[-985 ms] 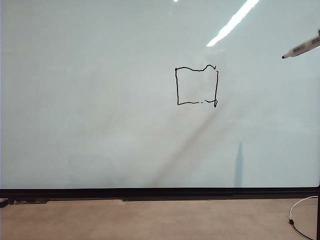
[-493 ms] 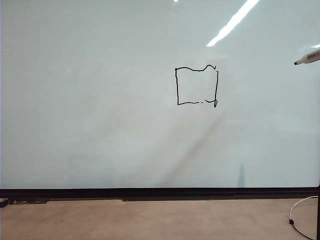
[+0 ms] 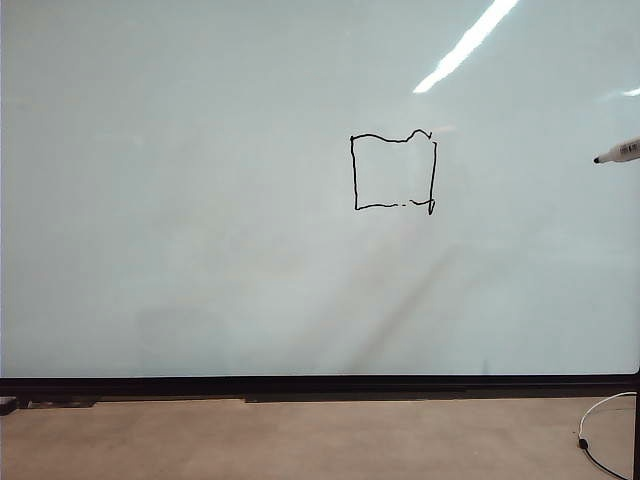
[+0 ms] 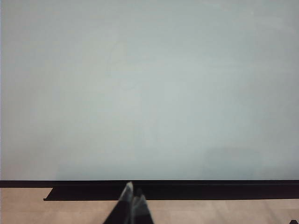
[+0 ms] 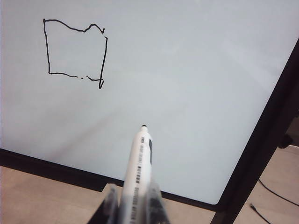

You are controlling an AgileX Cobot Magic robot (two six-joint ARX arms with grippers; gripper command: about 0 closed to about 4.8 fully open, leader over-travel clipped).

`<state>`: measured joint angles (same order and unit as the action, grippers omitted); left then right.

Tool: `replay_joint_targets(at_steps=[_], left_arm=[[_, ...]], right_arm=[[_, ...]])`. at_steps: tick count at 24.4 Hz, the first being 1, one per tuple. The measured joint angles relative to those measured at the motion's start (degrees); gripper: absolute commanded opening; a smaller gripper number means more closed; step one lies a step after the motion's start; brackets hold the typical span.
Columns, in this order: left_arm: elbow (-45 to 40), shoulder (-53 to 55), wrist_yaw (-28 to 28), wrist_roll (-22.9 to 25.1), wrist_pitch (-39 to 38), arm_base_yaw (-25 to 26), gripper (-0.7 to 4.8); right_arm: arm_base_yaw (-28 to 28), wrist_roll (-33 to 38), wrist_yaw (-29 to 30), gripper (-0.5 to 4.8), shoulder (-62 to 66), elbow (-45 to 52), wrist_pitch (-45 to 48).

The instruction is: Pick up the pen on the shelf to the right of the whiteboard and draw a rectangle.

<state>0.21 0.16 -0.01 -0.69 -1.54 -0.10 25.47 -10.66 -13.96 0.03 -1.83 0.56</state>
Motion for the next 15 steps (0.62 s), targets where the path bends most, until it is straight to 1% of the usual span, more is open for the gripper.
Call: replay_joint_targets(at_steps=[10,13,15], left_arm=[[0.00,0.00,0.00,-0.02,0.00,0.00,-0.04],[0.00,0.00,0.00,0.00,0.00,0.00,-0.05],[0.00,0.00,0.00,0.00,0.00,0.00,-0.04]], right_arm=[[-0.42,1.46,-0.76,-0.06,0.00,2.01,1.16],[-2.82,1.46,-0.57,-0.06,0.00,2.01,1.27],[-4.83,1.44,0.79,-0.06,0.00,2.01,1.29]])
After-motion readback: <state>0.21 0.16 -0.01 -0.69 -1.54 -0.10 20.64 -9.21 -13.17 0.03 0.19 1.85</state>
